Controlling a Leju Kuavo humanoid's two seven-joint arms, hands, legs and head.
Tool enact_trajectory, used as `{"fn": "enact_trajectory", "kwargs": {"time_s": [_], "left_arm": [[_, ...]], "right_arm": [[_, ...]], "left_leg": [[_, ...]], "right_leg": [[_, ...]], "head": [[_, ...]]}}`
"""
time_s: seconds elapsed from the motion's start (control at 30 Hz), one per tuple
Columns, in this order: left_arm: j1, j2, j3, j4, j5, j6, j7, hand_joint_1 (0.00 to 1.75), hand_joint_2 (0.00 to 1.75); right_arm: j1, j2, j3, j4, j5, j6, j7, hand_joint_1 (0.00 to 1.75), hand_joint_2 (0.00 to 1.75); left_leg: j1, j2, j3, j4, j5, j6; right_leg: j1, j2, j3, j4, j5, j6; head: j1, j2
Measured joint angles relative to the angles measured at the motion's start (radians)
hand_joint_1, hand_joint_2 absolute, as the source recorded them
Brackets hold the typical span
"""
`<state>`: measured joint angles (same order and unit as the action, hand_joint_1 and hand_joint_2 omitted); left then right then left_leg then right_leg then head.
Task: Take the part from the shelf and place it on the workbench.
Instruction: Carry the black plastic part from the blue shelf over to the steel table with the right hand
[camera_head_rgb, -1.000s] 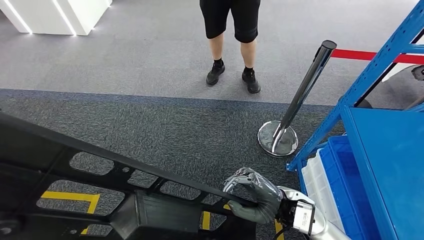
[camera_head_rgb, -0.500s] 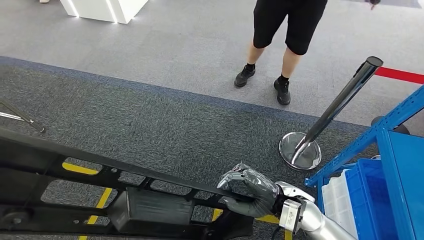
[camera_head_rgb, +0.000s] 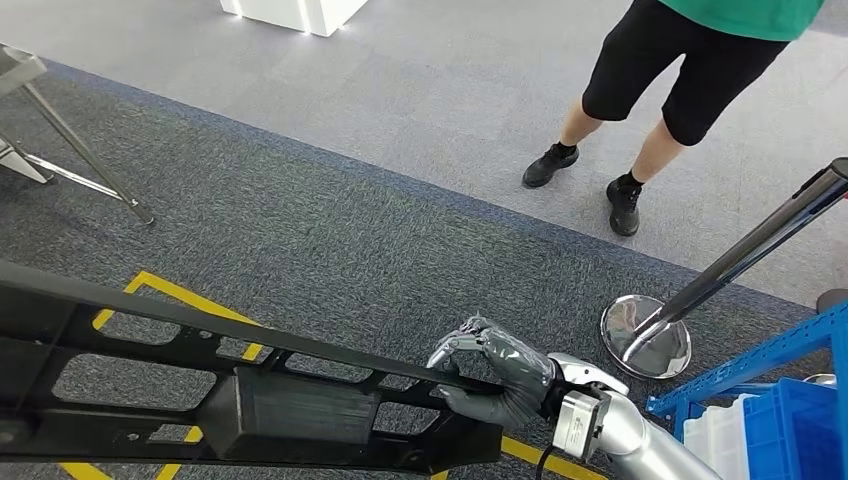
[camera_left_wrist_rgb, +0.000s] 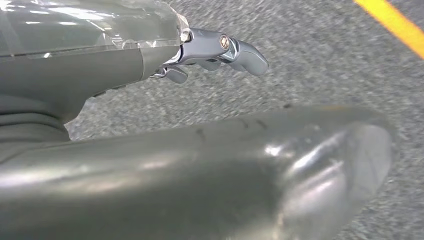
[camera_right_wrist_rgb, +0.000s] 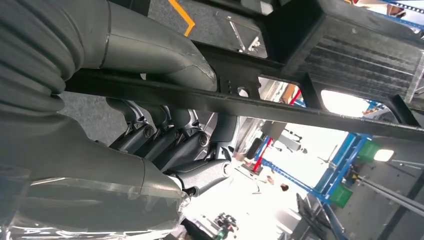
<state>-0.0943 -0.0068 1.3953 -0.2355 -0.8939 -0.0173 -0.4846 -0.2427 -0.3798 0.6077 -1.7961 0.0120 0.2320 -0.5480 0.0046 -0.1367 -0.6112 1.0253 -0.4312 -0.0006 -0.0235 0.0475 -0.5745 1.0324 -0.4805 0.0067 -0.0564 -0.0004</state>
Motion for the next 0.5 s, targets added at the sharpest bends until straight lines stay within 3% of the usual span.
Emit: {"fn": "enact_trajectory", "kwargs": {"time_s": [0.07, 0.13, 0.2, 0.23, 0.27, 0.37, 0.43, 0.5], "left_arm": [[0.002, -0.002, -0.001, 0.000, -0.006, -0.003, 0.007, 0.00, 0.00], [-0.003, -0.003, -0.003, 0.001, -0.010, -0.004, 0.015, 0.00, 0.00], [-0.007, -0.006, -0.003, 0.001, -0.012, -0.004, 0.022, 0.00, 0.00], [-0.007, -0.008, -0.003, 0.002, -0.011, -0.003, 0.025, 0.00, 0.00], [-0.005, -0.010, -0.003, 0.002, -0.010, -0.001, 0.028, 0.00, 0.00], [-0.003, -0.016, -0.003, 0.003, -0.004, 0.005, 0.030, 0.00, 0.00], [-0.003, -0.021, -0.003, 0.003, 0.000, 0.010, 0.030, 0.00, 0.00], [0.000, -0.025, -0.003, 0.003, 0.004, 0.012, 0.031, 0.00, 0.00]], "right_arm": [[0.002, -0.005, -0.002, -0.019, 0.002, -0.013, 0.009, 1.69, 1.75], [0.009, -0.011, -0.004, -0.040, 0.009, -0.026, 0.016, 1.69, 1.75], [0.021, -0.013, -0.007, -0.056, 0.019, -0.033, 0.020, 1.69, 1.75], [0.029, -0.014, -0.009, -0.061, 0.024, -0.035, 0.019, 1.69, 1.75], [0.036, -0.014, -0.012, -0.065, 0.028, -0.035, 0.016, 1.69, 1.75], [0.047, -0.014, -0.026, -0.076, 0.031, -0.026, -0.002, 1.69, 1.75], [0.048, -0.014, -0.037, -0.079, 0.030, -0.015, -0.011, 1.69, 1.75], [0.045, -0.014, -0.047, -0.079, 0.021, 0.001, -0.016, 1.69, 1.75]], "left_leg": [[0.000, 0.042, -0.016, 0.032, -0.023, -0.011], [0.000, 0.106, -0.065, 0.142, -0.085, -0.021], [0.003, 0.125, -0.123, 0.265, -0.135, -0.028], [0.005, 0.127, -0.132, 0.285, -0.135, -0.030], [0.006, 0.130, -0.120, 0.263, -0.114, -0.031], [0.001, 0.168, -0.015, 0.062, -0.027, -0.020], [-0.007, 0.181, 0.014, 0.004, -0.015, -0.003], [-0.009, 0.161, 0.012, 0.000, -0.013, 0.012]], "right_leg": [[0.000, -0.024, 0.006, -0.009, 0.003, -0.014], [0.003, -0.053, 0.010, -0.013, 0.002, -0.024], [0.006, -0.081, 0.011, -0.012, -0.001, -0.027], [0.007, -0.094, 0.012, -0.012, -0.003, -0.027], [0.008, -0.106, 0.014, -0.012, -0.005, -0.026], [0.010, -0.138, 0.025, -0.012, -0.014, -0.016], [0.014, -0.153, 0.029, -0.012, -0.018, -0.007], [0.016, -0.166, 0.033, -0.014, -0.020, 0.004]], "head": [[0.000, 0.000], [0.000, 0.000], [0.000, 0.000], [0.000, 0.000], [0.000, 0.000], [0.000, 0.000], [0.000, 0.000], [0.000, 0.000]]}}
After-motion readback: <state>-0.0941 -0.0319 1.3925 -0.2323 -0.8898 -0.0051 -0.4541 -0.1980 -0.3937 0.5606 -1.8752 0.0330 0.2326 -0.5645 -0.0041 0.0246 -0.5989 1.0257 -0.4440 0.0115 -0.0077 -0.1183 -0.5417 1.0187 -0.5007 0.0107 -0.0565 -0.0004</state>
